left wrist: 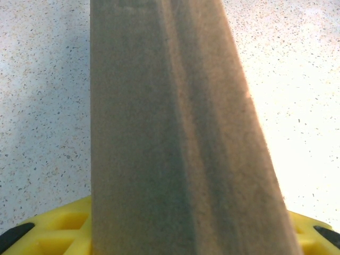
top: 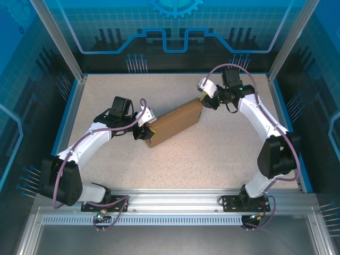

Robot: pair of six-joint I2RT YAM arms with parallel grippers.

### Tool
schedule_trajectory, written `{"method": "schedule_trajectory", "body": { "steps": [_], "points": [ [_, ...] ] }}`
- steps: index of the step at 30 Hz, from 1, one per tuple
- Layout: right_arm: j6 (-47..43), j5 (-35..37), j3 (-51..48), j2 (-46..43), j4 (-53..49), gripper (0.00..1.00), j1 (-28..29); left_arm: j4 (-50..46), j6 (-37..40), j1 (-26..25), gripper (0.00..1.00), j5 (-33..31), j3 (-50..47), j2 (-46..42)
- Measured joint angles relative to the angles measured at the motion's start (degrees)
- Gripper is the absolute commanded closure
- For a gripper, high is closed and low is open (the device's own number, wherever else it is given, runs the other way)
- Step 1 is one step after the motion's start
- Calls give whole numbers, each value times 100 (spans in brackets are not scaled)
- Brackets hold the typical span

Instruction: Fold the paper box

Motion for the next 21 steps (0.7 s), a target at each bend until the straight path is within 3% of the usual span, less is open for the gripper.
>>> {"method": "schedule_trajectory", "body": {
  "steps": [6, 21],
  "points": [
    [133, 181, 17, 2, -20, 92, 94, 33, -20, 0, 64, -7, 13, 59],
    [1635, 1473, 1143, 514, -1200, 93, 540, 24, 2, 0, 63, -92, 205, 339]
  ]
}}
